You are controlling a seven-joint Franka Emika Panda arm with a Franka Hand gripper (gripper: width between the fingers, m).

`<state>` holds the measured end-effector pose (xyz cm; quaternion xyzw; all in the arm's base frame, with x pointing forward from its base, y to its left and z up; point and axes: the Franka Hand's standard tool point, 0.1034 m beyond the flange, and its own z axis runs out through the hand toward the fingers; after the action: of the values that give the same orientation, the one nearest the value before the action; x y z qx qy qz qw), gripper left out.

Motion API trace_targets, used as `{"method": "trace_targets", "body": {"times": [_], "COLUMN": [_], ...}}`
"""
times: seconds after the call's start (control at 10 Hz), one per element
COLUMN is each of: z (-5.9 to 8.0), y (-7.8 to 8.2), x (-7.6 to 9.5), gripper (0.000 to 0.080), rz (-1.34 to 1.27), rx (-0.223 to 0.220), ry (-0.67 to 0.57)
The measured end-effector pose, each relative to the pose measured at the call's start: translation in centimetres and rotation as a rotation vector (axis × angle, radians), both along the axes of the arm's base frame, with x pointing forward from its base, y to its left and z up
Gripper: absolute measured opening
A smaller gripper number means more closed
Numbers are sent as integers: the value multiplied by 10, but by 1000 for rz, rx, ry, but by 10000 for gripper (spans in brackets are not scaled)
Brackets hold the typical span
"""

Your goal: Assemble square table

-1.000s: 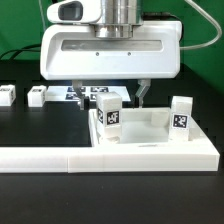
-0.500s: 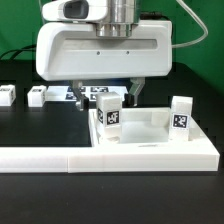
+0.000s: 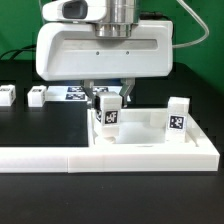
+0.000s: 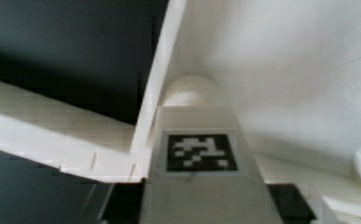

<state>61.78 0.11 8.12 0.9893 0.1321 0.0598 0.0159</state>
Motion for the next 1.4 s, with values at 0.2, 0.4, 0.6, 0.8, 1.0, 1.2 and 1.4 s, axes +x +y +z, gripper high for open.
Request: {"method": "trace_targets", "body": {"times": [0.2, 0.4, 0.6, 0.8, 1.0, 1.2, 1.4], "z": [-2, -2, -2, -3, -3, -3, -4], "y": [-1, -1, 2, 5, 5, 4, 6], "x": [-1, -1, -2, -2, -2, -3, -3], "gripper": [290, 290, 291, 291, 291, 291, 291], "rz": [-152, -355, -555, -760, -933, -1151, -1335], "rx": [18, 51, 87, 123, 146, 181, 207], "ry": [-20, -44, -53, -53, -54, -55, -52]}}
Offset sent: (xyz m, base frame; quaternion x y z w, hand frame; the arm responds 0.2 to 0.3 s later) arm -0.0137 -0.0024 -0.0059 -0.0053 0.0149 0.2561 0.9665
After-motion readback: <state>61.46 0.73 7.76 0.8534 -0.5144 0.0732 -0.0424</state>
